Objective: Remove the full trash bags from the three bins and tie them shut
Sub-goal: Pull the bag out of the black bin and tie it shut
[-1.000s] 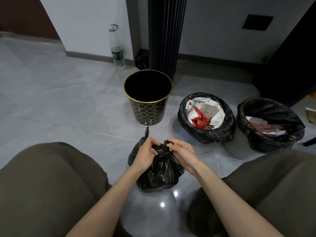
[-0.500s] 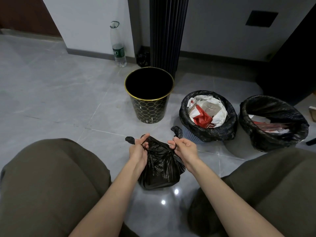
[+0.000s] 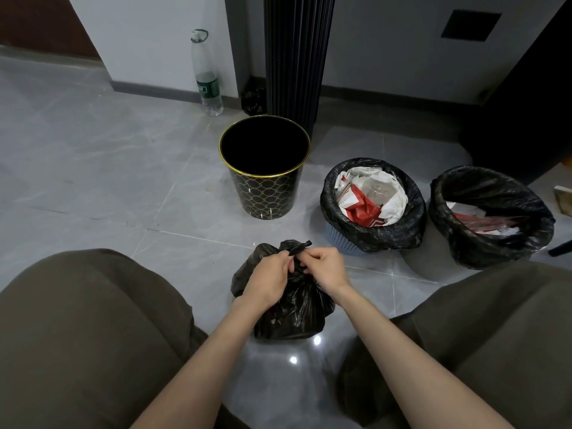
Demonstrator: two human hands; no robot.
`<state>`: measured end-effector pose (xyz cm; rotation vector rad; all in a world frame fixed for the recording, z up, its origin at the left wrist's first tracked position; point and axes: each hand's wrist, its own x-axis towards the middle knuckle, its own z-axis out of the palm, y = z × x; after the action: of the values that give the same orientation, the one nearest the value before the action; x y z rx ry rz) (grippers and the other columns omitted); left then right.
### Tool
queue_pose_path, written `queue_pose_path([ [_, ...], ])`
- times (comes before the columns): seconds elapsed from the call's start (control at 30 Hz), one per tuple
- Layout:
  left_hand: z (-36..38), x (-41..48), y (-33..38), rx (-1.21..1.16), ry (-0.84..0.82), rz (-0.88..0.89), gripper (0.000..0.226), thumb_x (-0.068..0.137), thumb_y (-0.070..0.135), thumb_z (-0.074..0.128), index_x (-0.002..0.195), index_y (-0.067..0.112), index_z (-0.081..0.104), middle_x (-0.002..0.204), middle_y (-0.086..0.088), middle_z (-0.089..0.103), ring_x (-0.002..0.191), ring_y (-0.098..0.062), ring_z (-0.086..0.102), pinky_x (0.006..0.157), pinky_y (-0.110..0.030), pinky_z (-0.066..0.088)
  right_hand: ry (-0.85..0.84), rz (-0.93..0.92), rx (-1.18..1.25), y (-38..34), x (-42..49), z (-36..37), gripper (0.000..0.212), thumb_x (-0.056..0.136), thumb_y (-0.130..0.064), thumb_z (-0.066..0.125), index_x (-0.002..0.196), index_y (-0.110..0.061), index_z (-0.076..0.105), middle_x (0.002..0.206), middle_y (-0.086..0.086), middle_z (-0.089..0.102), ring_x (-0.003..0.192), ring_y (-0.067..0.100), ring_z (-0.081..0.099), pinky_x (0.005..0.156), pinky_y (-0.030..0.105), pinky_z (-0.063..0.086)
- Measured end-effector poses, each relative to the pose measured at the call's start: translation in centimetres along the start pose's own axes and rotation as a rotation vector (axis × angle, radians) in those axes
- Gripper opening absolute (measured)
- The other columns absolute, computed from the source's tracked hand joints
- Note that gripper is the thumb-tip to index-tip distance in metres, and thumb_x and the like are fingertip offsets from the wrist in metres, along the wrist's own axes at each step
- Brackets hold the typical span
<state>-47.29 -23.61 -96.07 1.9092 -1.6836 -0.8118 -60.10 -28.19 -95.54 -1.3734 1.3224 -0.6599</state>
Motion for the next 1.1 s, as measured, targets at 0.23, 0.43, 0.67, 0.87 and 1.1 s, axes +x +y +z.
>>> queue_pose_path([
  [0.23,0.5,0.5,0.4,0.198,-0.015,-0.016,0.015,0.094,0.009,0.038,0.086,0.012,0.051,0.088,-0.012,0.065,0.084,-0.033,0.060,0.075,-0.041,0.046,-0.165,0.059,0.084,-0.5,-0.2,0.1,0.021,0.085,-0.001,0.054,0.069,-0.002,0.067,0.065,0.004,0.061,0.056,0.000,0.051,0.059,0.012,0.040],
  [0.43,0.9,0.6,0.4,0.126,-0.101,0.065,0.019,0.096,0.013,0.040,0.082,0.015,0.052,0.084,-0.004,0.063,0.081,-0.025,0.060,0.078,-0.037,0.046,-0.078,0.169,0.287,0.1,0.2,0.1,0.034,0.096,-0.017,0.053,0.065,-0.005,0.061,0.054,0.002,0.058,0.048,0.002,0.049,0.058,0.018,0.036],
  [0.67,-0.8,1.1,-0.6,-0.242,-0.106,-0.169,0.028,0.097,0.013,0.043,0.072,0.017,0.056,0.063,0.008,0.050,0.060,-0.003,0.045,0.064,-0.021,0.036,-0.288,0.266,0.391,-1.3,0.0,-1.2,0.028,0.099,-0.014,0.045,0.080,-0.006,0.064,0.066,0.002,0.061,0.056,0.007,0.043,0.059,0.017,0.037],
  [0.87,-1.2,1.3,-0.2,-0.586,-0.102,-0.394,0.027,0.094,0.003,0.040,0.076,0.013,0.058,0.066,0.001,0.053,0.062,-0.009,0.047,0.063,-0.019,0.041,-0.220,-0.385,-0.736,-1.4,0.2,-1.9,0.023,0.096,-0.017,0.049,0.091,-0.015,0.072,0.081,0.000,0.059,0.083,0.018,0.055,0.071,0.022,0.033],
  [1.1,-1.5,0.6,-0.2,-0.943,-0.227,-0.491,0.019,0.095,-0.004,0.043,0.109,0.001,0.055,0.062,-0.007,0.067,0.048,-0.008,0.064,0.056,-0.014,0.054,-0.159,-0.265,-0.429,0.1,-0.5,-0.6,0.023,0.094,-0.014,0.052,0.095,-0.016,0.074,0.088,0.009,0.062,0.084,0.015,0.057,0.077,0.026,0.042],
])
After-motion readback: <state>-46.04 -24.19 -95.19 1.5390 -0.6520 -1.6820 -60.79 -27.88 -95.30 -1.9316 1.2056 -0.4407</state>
